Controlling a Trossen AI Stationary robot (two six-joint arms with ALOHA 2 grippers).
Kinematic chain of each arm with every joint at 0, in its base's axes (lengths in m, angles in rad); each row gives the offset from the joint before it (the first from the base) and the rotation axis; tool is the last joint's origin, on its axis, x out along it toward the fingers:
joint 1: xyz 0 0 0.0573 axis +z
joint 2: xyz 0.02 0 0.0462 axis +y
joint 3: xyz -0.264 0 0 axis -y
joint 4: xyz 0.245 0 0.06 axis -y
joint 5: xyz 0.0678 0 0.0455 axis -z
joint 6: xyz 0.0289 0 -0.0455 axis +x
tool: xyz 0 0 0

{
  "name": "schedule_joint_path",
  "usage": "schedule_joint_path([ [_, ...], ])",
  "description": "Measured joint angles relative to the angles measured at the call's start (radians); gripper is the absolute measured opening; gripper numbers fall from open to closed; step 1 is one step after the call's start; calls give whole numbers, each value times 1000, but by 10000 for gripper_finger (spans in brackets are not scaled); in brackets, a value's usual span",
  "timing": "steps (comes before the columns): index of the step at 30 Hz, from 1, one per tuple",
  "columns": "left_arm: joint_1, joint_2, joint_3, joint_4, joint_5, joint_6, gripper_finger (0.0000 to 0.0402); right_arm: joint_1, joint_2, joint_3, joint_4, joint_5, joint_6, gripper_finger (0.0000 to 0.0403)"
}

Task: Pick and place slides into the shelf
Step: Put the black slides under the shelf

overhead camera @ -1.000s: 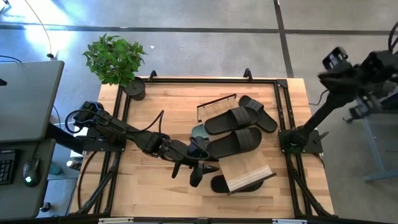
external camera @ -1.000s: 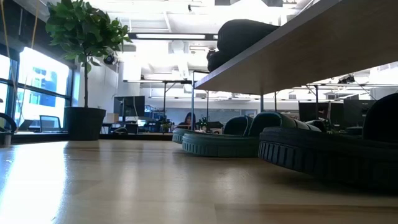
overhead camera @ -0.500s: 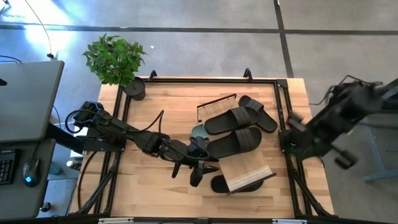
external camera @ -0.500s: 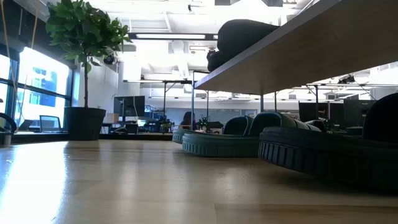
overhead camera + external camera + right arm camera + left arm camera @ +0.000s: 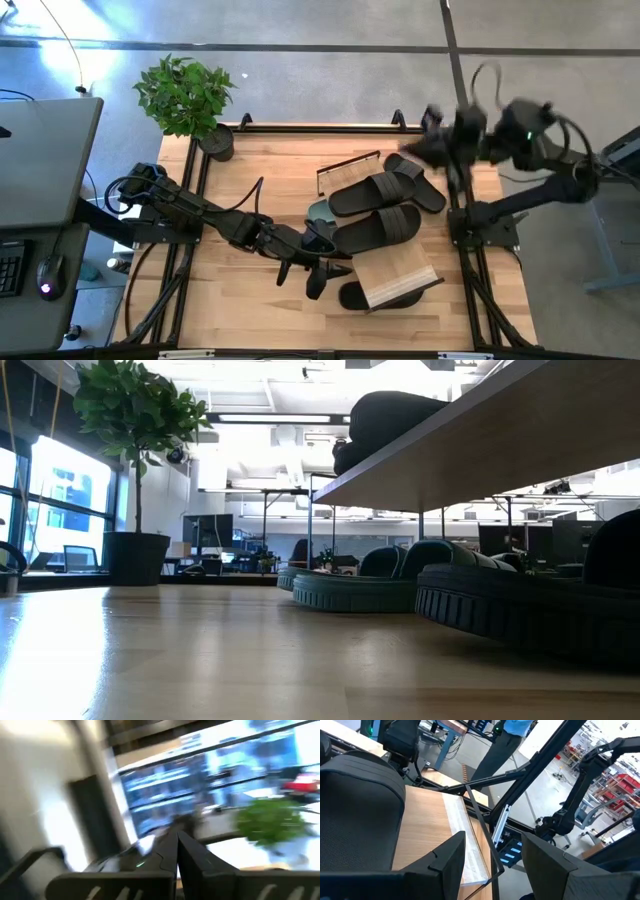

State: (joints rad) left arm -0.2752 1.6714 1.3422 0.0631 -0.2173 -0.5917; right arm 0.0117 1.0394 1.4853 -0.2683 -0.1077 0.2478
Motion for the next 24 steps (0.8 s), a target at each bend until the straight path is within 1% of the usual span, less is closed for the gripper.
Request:
schedule_joint_path([
  [3,0,0,0,0,0,0,177,-184,-1,42,-73,-1,74,0],
  [7,0,0,0,0,0,0,177,-430,14,91,-269,-20,155,0],
  [10,0,0,0,0,0,0,177,-603,22,98,-452,-97,164,0],
  [12,0,0,0,0,0,0,177,-696,21,82,-579,-153,138,0],
  [15,0,0,0,-1,0,0,177,-799,22,50,-736,-210,65,0],
  [18,0,0,0,-1,0,1,177,-870,15,21,-818,-244,13,0],
  [22,0,0,0,-2,0,1,177,-941,18,-3,-964,-231,-44,0],
  [24,0,0,0,-2,0,1,177,-969,19,-34,-1033,-219,-36,0],
])
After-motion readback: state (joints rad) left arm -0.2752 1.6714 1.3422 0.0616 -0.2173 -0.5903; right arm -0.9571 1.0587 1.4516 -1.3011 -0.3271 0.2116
